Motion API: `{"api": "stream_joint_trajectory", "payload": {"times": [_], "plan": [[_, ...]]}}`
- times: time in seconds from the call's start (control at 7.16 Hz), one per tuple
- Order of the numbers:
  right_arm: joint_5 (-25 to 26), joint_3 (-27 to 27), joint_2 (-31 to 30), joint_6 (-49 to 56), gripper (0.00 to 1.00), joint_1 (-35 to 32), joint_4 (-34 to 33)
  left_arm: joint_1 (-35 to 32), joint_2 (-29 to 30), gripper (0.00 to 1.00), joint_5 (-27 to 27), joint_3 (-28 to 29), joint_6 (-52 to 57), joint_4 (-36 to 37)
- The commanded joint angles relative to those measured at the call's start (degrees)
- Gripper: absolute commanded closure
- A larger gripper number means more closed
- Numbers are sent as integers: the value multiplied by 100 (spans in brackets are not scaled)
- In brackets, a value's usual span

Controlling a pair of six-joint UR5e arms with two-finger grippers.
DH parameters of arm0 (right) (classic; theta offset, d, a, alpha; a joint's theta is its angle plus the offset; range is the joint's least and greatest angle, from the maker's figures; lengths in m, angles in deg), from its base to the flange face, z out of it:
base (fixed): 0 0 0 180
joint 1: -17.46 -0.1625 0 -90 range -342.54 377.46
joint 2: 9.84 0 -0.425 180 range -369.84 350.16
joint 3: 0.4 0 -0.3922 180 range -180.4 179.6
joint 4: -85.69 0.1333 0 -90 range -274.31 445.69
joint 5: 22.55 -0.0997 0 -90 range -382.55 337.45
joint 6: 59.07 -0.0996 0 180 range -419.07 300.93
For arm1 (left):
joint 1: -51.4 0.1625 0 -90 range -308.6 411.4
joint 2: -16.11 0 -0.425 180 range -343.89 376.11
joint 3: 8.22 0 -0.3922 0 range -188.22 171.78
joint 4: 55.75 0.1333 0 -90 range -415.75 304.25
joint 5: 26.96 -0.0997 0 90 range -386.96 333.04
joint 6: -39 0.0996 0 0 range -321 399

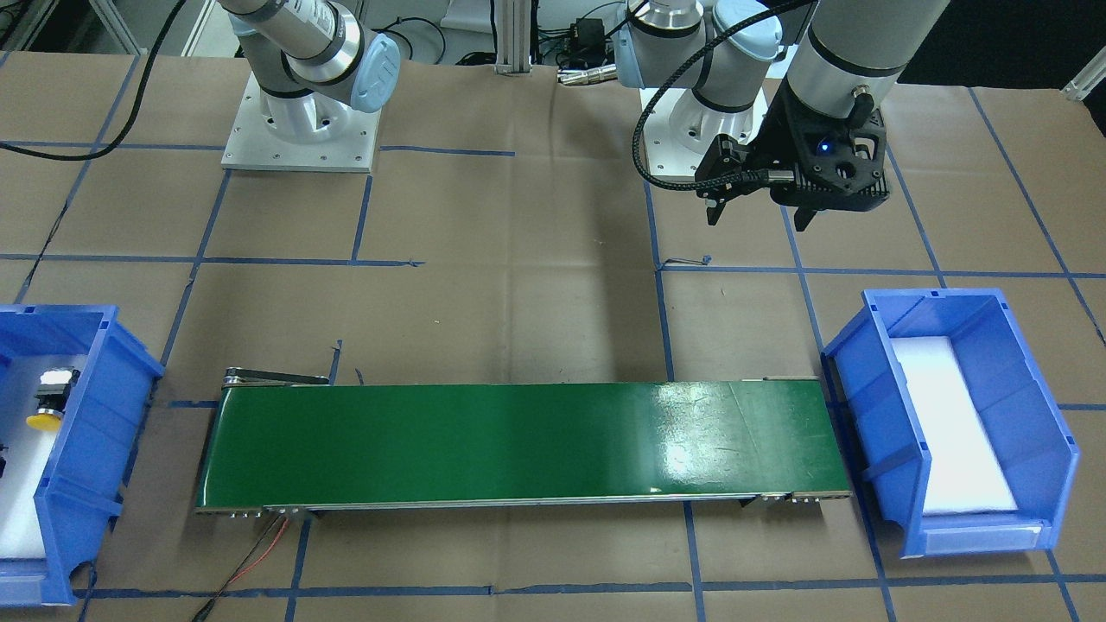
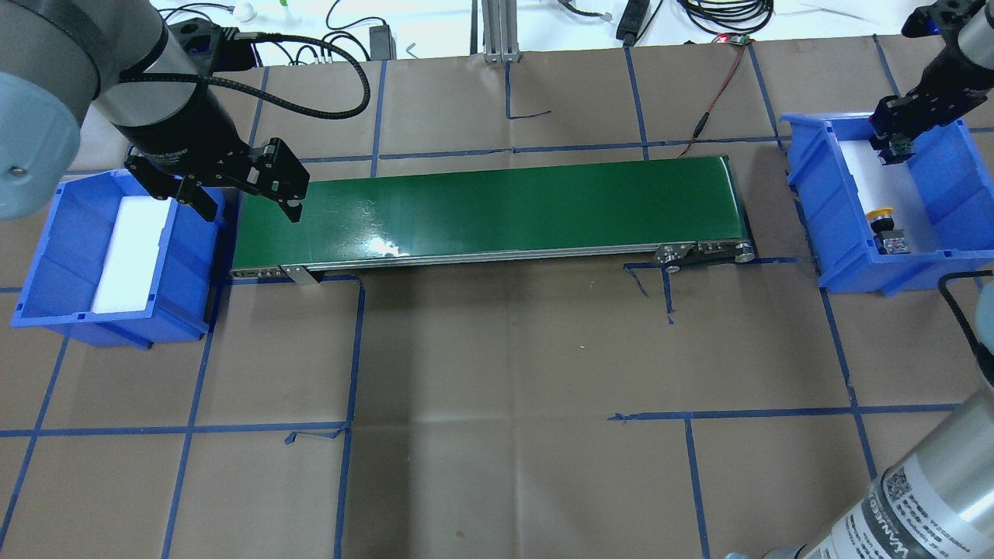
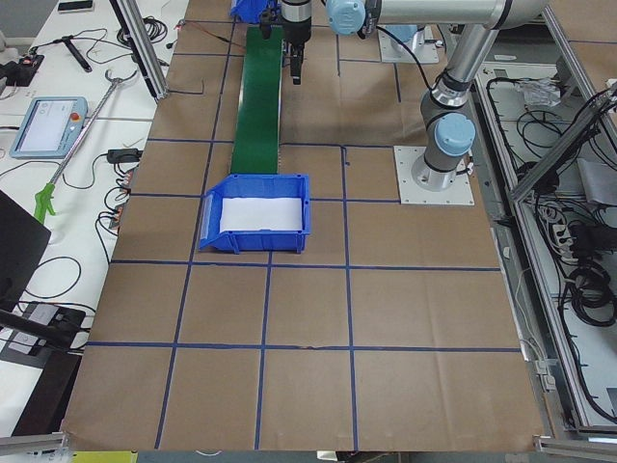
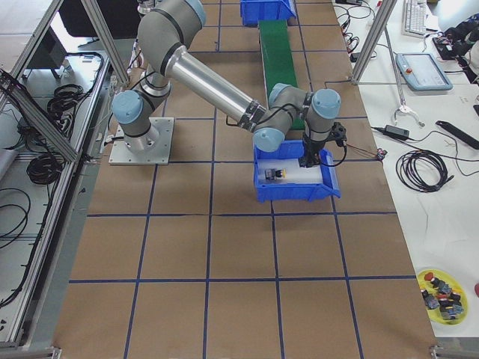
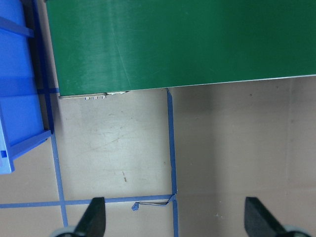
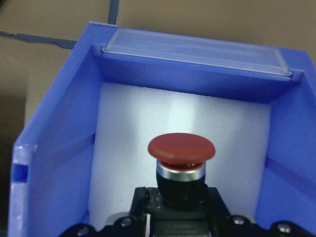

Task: Transport two buttons from left to right
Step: 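Lower the red button into the bin and open the right gripper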

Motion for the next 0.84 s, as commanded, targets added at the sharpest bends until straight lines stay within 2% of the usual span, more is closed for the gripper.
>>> {"api": "stream_joint_trajectory", "payload": {"times": [0.0,0.42,0.56,0.7], "plan": [[59,-19,421,158,97,4,-225,0,13,0,0,2,0,0],[120,-196,449,132,95,4,-233,0,4,0,0,11,0,0],[156,-152,440,132,67,4,-251,0,-5,0,0,11,0,0],[78,-134,440,88,4,4,-451,0,13,0,0,11,0,0]]}}
